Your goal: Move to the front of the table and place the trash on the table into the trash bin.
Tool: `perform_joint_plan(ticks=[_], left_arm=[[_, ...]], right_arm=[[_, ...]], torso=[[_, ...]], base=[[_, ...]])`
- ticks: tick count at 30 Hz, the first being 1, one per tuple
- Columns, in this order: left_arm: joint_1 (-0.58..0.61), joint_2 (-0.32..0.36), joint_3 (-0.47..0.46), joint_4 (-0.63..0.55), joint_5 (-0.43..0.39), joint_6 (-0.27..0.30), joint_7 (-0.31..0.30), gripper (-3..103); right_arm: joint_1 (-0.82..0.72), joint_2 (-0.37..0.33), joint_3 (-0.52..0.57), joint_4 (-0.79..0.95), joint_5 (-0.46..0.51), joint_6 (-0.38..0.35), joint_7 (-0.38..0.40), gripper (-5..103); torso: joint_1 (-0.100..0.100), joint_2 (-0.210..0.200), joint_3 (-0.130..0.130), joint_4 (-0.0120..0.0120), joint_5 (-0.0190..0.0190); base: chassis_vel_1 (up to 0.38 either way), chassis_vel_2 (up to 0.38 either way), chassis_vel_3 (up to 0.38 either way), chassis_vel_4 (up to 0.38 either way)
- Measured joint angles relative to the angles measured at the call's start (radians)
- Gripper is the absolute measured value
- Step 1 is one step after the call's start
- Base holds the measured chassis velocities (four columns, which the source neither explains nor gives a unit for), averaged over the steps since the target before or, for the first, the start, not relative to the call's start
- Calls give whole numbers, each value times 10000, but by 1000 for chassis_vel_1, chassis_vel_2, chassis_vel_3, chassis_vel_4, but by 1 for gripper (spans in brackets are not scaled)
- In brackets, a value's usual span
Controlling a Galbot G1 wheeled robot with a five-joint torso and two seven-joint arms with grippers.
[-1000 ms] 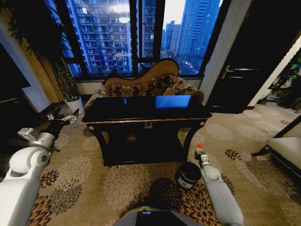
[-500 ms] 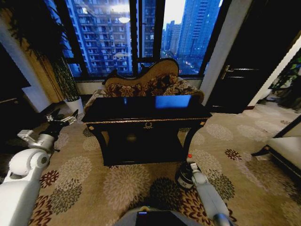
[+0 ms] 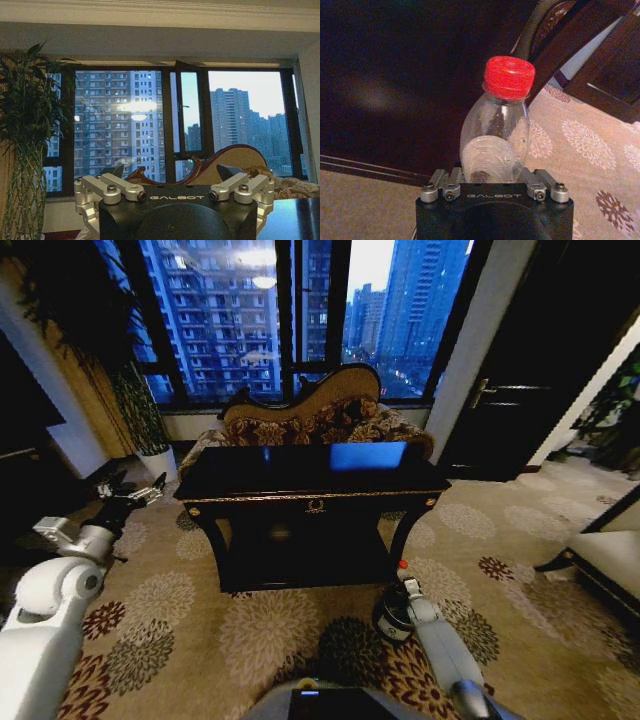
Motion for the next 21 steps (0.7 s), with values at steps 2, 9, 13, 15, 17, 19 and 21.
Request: perform_joint_plan(ticks=[2,9,13,15,17,19,21], left_arm=[[20,4,-27,-15,-3,-10,0,100],[142,41,-179,-89,-37,-89,5,100],[157,48,-190,-100,-48,-130,6,100],[159,51,-190,-115,-50,-134,6,100],[160,52,-192,-147,-54,-140,6,100],[159,52,-202,-172,-61,-142,6,100],[156,25,-239,-275,-80,-142,-81,100]], right_arm=[[-43,0,2,124,48,-36,0,43],[-222,0,63,633,172,-198,0,71],[-281,-1,142,736,191,-200,0,82],[-317,-3,179,816,212,-200,0,82],[-407,-6,294,1119,306,-192,0,96],[-497,-1,414,1453,411,-173,0,96],[-819,123,778,2658,702,-73,1,100]], torso=[[0,0,0,0,0],[0,0,0,0,0],[0,0,0,0,0],[0,0,0,0,1],[0,0,0,-1,1],[0,0,0,0,2],[0,0,0,-1,-1]], base=[[0,0,0,0],[0,0,0,0],[0,0,0,0],[0,0,0,0],[0,0,0,0],[0,0,0,0],[0,0,0,0]])
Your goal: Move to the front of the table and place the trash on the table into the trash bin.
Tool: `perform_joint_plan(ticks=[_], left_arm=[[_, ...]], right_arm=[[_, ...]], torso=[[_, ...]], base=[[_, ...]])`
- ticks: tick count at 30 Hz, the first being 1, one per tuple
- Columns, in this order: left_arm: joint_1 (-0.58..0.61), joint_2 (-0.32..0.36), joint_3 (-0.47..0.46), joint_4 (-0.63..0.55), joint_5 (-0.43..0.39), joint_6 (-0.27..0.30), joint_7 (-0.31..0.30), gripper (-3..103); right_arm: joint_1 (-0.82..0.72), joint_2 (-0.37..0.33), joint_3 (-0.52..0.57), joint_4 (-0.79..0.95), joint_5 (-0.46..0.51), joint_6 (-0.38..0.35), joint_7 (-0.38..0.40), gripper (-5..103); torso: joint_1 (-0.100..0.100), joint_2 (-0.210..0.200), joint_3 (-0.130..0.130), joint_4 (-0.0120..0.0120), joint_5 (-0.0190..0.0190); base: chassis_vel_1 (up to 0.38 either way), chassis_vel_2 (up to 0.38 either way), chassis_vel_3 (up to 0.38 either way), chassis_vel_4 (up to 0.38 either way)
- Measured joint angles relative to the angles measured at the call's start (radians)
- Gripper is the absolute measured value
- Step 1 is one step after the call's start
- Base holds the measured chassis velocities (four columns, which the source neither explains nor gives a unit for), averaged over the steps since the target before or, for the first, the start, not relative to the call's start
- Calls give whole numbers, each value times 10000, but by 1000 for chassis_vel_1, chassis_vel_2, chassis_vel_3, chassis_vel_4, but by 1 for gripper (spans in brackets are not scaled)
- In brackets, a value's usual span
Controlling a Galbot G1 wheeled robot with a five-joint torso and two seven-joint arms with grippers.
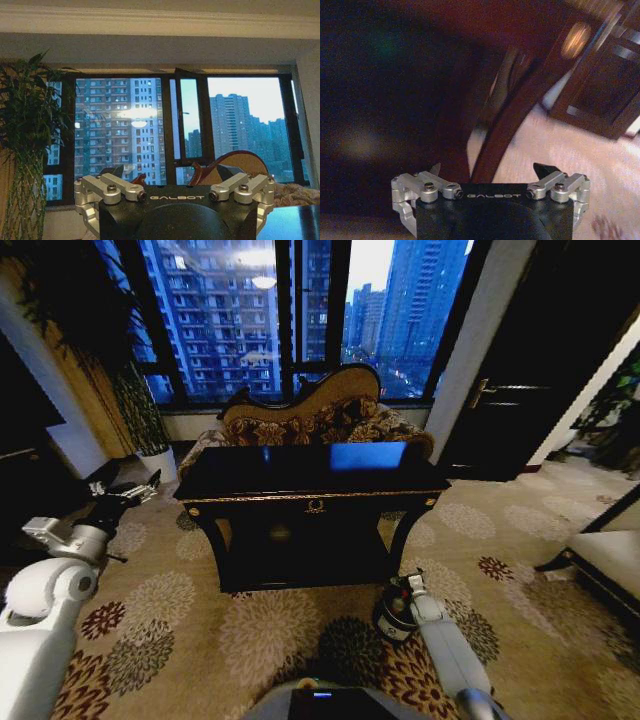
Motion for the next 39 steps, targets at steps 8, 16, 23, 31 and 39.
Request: perform_joint_plan(ticks=[8,16,23,31,39], left_arm=[[-32,-72,-151,-433,17,30,-654,100],[65,-297,-295,-1314,197,117,-1591,100],[244,-548,-467,-2163,338,348,-2247,100],[488,-677,-504,-2354,596,393,-2262,100],[365,-642,-294,-2383,675,393,-2260,100]], right_arm=[[-860,197,90,3441,1504,210,3,100],[-1187,245,-964,7703,3642,-1048,3,100],[-1624,38,-1664,9551,3471,-1636,1,100],[-2265,-324,-1508,9874,3069,-1670,0,100],[-2423,-419,-1230,9954,2844,-1666,0,100]], torso=[[0,0,0,0,-3],[0,0,-1,4,-4],[-1,1,-1,1,0],[-1,0,-1,0,1],[0,0,0,0,0]], base=[[0,0,0,0],[0,0,0,0],[0,0,0,0],[0,0,0,0],[0,0,0,0]])
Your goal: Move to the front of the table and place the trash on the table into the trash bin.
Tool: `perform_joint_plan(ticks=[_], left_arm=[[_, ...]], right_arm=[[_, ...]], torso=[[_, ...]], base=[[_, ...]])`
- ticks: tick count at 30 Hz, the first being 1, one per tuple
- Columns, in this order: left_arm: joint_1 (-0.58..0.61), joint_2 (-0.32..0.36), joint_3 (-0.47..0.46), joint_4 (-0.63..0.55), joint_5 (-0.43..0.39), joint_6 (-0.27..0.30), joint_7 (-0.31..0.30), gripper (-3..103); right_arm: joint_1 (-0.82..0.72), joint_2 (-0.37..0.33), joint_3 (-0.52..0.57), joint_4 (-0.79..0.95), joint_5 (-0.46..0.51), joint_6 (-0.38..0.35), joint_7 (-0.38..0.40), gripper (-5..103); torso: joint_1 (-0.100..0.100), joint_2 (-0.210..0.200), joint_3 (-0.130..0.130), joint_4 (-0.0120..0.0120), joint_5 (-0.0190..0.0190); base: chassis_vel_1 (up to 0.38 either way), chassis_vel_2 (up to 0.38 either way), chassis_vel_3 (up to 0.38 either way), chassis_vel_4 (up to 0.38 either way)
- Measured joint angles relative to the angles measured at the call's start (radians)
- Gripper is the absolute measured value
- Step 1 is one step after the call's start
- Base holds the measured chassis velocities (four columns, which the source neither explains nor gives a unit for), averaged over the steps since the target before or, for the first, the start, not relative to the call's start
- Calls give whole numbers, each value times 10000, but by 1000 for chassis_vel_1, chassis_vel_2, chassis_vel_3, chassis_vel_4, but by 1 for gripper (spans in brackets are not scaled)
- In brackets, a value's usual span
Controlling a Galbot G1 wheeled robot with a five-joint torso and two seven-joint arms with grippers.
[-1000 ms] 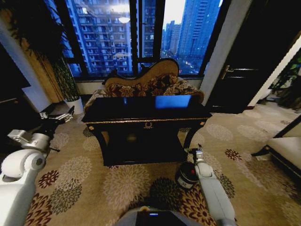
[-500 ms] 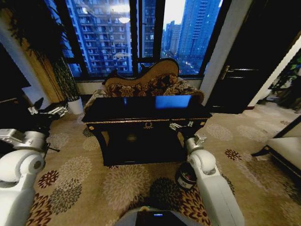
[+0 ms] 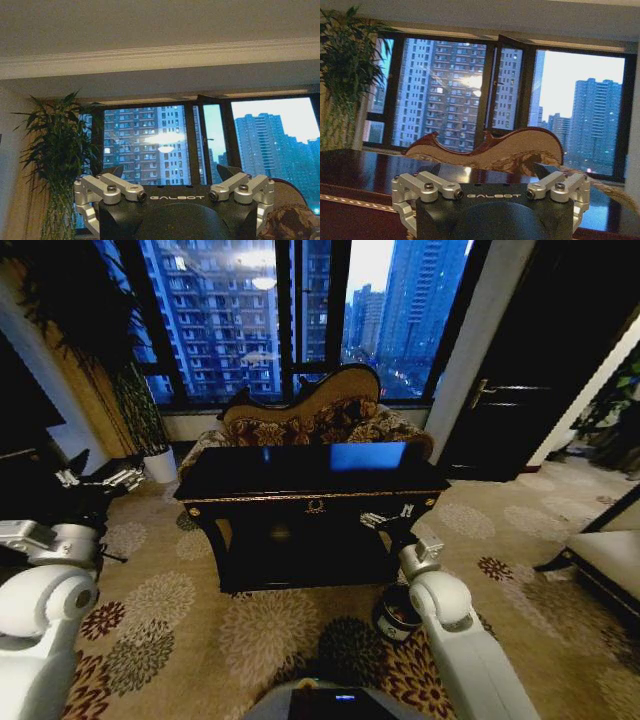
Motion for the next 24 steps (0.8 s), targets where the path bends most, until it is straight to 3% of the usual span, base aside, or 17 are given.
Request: perform_joint_plan(ticks=[8,24], left_arm=[[-103,118,197,9,19,114,-35,100],[-200,205,381,104,68,105,23,100]], right_arm=[[92,188,43,-168,-80,10,0,100],[355,175,330,-639,-213,75,-1,100]], torso=[[3,-1,1,2,0],[-2,1,0,0,0]], base=[[107,-106,-95,94],[183,-195,-179,204]])
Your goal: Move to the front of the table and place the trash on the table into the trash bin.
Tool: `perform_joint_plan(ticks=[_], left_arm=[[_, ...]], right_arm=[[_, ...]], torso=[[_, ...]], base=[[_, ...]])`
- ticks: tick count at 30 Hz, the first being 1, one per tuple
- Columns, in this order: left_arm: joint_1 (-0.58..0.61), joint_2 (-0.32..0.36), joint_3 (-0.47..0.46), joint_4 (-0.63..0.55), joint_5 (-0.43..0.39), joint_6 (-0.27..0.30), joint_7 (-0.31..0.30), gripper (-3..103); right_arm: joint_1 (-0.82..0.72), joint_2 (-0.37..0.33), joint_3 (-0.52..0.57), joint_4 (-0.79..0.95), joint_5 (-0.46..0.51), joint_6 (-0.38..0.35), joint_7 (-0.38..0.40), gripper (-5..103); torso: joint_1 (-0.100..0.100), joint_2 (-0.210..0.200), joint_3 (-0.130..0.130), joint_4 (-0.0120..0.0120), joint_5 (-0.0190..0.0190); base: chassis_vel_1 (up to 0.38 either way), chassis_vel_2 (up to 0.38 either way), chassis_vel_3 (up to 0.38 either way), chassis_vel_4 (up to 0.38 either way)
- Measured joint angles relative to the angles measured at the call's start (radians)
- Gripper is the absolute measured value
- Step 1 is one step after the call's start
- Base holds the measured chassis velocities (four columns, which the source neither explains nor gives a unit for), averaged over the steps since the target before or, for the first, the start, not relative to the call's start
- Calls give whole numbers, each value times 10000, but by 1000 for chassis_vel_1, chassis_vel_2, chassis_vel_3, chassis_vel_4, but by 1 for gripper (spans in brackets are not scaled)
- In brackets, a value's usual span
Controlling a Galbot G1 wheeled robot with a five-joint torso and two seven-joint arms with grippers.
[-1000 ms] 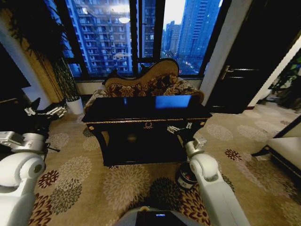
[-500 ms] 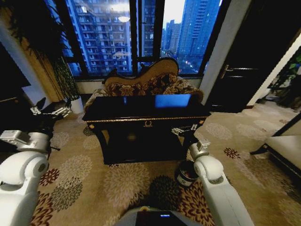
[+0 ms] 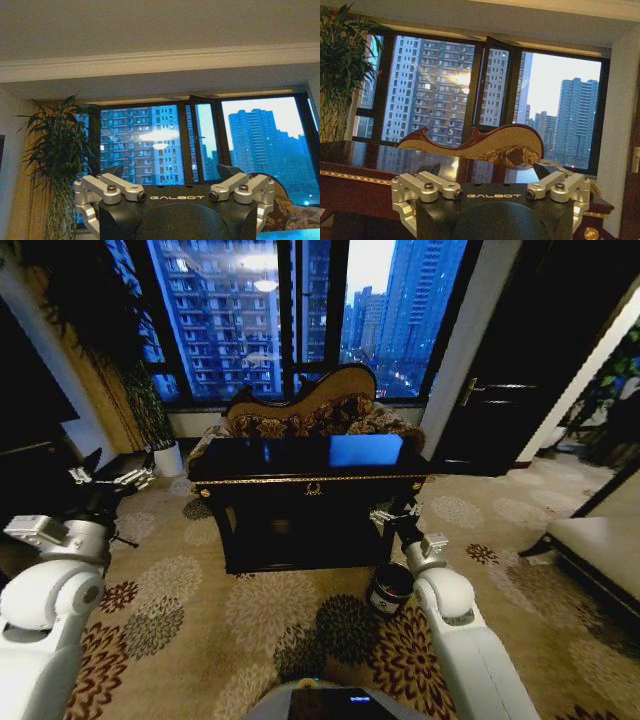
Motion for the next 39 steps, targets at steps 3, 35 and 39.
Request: perform_joint_plan(ticks=[3,35,39], left_arm=[[-16,-3,23,7,13,-1,3,100],[115,-30,-139,-119,-22,-24,25,100],[155,-135,-89,-135,-13,-53,22,100]], right_arm=[[50,-29,32,-90,23,34,0,100],[52,-102,283,-207,130,216,0,100],[83,-57,243,-290,124,288,0,100]], torso=[[3,-1,1,2,1],[-2,0,-1,1,1],[0,0,0,3,0]], base=[[121,-180,-129,175],[168,-215,-169,213],[153,-191,-134,225]])
